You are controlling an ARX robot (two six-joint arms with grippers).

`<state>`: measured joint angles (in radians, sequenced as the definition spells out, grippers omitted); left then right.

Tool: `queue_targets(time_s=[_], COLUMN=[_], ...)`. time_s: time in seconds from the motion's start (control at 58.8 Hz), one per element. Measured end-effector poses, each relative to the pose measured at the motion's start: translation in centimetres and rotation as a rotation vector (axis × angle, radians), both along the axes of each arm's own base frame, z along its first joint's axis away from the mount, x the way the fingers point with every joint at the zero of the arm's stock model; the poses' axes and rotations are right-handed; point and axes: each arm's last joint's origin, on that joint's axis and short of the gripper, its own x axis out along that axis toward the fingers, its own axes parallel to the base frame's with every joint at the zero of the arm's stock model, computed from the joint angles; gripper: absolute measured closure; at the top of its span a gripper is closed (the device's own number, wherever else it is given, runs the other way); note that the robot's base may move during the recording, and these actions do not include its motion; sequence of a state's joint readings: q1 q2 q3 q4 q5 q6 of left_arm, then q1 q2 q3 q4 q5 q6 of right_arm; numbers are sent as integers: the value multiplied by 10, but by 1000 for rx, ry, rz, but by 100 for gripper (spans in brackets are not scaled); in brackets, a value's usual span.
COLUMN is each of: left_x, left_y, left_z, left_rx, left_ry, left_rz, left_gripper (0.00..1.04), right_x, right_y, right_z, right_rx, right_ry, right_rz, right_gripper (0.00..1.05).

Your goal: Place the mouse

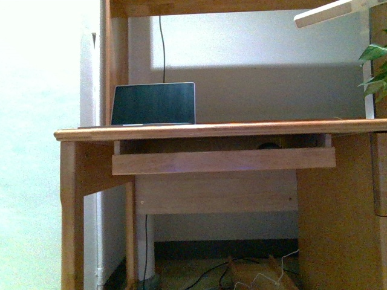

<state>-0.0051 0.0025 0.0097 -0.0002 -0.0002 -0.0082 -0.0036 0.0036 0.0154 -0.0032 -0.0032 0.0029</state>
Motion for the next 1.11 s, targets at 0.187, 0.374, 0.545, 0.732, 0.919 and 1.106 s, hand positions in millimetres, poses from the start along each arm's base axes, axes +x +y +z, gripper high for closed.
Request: queue_targets(time_s=[0.187,0.374,0.545,0.732,0.919,1.106], left_x=[0,0,0,0,0,0], left_y=[0,0,0,0,0,0], left_z=[0,0,0,0,0,0], left_rx=[0,0,0,0,0,0], left_ry=[0,0,0,0,0,0], left_rz=[0,0,0,0,0,0], left_gripper=[8,8,8,8,8,8], right_x=[0,0,0,0,0,0], right_y=[0,0,0,0,0,0], right_z=[0,0,0,0,0,0], right_rx=[0,0,0,0,0,0], right_ry=[0,0,0,0,0,0], right_rz=[0,0,0,1,0,0], right_gripper=[7,7,7,7,7,7])
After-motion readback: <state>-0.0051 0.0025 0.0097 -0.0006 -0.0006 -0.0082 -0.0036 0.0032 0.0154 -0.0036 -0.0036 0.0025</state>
